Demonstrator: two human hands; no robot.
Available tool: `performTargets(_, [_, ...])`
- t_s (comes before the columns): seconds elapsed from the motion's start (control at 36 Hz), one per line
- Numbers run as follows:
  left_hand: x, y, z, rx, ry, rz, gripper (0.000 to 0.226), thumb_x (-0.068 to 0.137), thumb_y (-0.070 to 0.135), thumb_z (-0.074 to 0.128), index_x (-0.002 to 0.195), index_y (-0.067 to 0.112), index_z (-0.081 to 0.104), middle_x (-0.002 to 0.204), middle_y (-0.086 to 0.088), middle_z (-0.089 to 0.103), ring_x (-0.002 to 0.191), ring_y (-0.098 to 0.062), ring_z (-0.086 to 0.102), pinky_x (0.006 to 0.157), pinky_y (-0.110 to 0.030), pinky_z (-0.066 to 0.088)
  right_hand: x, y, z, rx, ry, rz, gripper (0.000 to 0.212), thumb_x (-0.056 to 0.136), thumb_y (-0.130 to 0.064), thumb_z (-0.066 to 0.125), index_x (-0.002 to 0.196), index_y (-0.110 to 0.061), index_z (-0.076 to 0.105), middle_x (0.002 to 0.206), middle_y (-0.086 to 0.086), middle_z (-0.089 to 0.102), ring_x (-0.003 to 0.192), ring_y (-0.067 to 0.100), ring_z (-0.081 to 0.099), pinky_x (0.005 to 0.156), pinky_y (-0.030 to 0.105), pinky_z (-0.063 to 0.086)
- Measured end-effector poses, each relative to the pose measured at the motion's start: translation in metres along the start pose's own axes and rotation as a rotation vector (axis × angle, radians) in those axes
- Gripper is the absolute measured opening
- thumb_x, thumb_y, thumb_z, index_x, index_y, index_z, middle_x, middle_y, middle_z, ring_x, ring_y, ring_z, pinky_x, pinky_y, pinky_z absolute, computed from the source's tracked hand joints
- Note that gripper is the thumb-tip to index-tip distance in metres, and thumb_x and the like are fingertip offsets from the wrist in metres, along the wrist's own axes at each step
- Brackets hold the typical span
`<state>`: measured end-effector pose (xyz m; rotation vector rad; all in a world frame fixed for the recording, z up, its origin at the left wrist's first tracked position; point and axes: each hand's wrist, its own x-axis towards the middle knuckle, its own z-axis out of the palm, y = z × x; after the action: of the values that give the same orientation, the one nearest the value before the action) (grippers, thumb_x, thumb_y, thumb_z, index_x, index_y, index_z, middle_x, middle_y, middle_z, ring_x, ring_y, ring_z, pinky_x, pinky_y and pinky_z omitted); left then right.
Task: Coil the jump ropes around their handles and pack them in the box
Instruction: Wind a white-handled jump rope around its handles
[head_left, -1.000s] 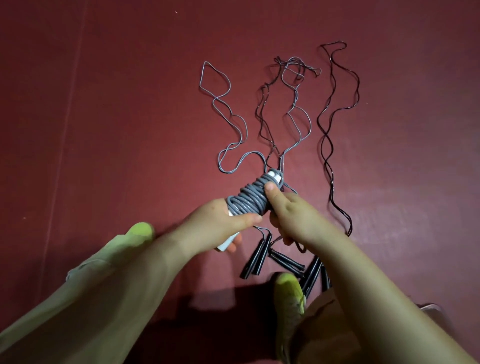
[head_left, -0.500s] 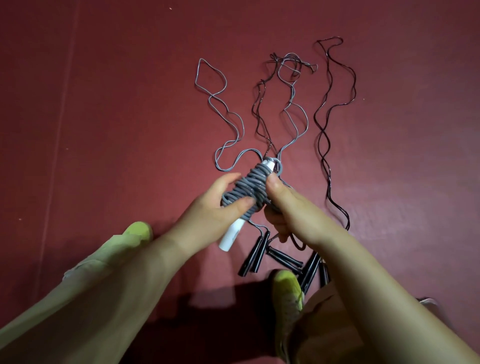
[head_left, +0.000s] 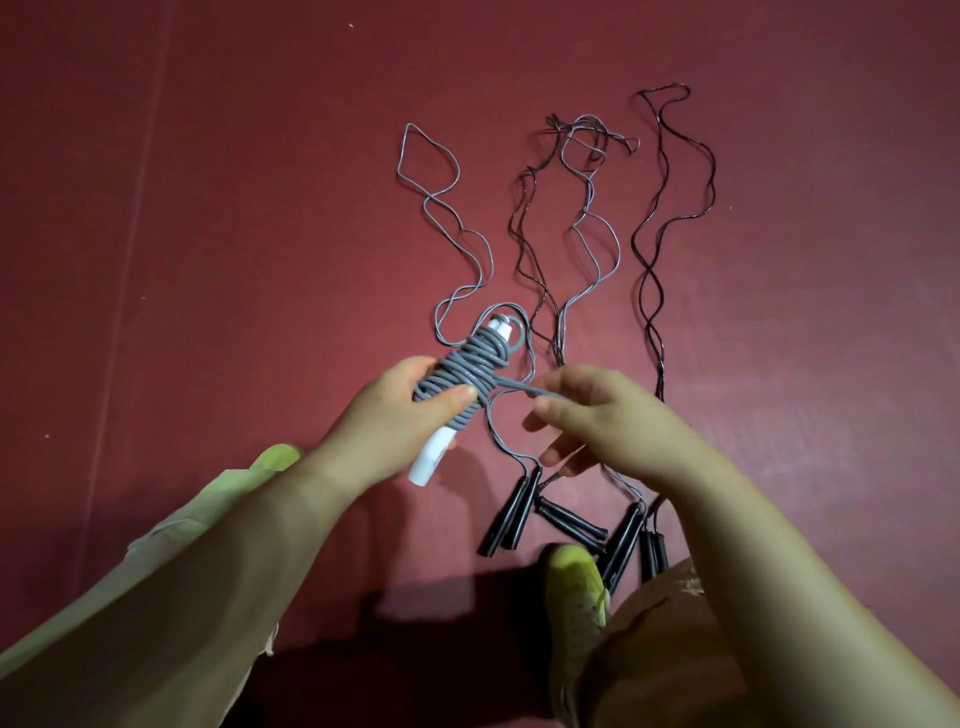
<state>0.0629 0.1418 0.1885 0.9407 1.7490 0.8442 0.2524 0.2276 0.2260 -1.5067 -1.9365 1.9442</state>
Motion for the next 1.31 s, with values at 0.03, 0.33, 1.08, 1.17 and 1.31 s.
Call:
performTargets(0.03, [0.001,-0.003,-0.001,0.001,0.015,-0.020,0.012,0.086,0.033,0.065,0.089,0.022,0.061,0.071,0.003,0.071,0.064,-0.014,0.068,0.065,-0.028,0.050,0.001,0.000,0.000,-0.042,0.061,-0.021,0.011,0.098,-0.014,0.052,0.103,-0.006,0.059,0.093,0.011,0.070,0.059,0.019,0.067,0.054,0.034,0.055])
performTargets(0.33, [-0.002,0.001,-0.001,-0.036,-0.047,-0.086,0.057,0.048,0.053,0.069,0.090,0.018,0.052,0.087,-0.011,0.068,0.076,-0.020,0.061,0.081,-0.049,0.051,-0.006,-0.015,0.017,0.113,0.173,-0.439,0.014,0.081,-0.020,0.063,0.068,-0.016,0.059,0.104,-0.007,0.064,0.096,0.034,0.059,0.081,0.037,0.044])
performTargets(1.08, [-0.002,0.009,0.014,-0.534,-0.191,0.007,0.036,0.068,0.010,0.067,0.099,0.011,0.048,0.088,-0.001,0.063,0.078,-0.006,0.062,0.073,-0.024,0.052,0.004,-0.018,0.026,0.989,0.188,-0.258,0.006,0.089,-0.007,0.052,0.087,-0.009,0.058,0.069,0.002,0.071,0.063,0.011,0.069,0.065,0.023,0.056])
performTargets(1.17, [-0.002,0.009,0.013,-0.469,-0.163,0.045,0.037,0.066,0.015,0.062,0.100,0.015,0.048,0.088,-0.001,0.062,0.075,-0.003,0.060,0.071,-0.020,0.051,0.005,-0.018,0.025,0.957,0.191,-0.229,0.017,0.095,-0.003,0.049,0.083,-0.009,0.060,0.067,0.002,0.070,0.062,0.011,0.067,0.067,0.022,0.057])
performTargets(1.31, [-0.002,0.011,0.012,-0.275,-0.143,0.124,0.049,0.066,0.020,0.064,0.109,0.035,0.044,0.098,0.006,0.062,0.083,-0.001,0.061,0.077,-0.019,0.051,0.008,-0.014,0.028,0.827,0.245,-0.211,0.020,0.094,-0.003,0.053,0.080,-0.012,0.064,0.070,0.001,0.069,0.066,0.014,0.064,0.073,0.028,0.051])
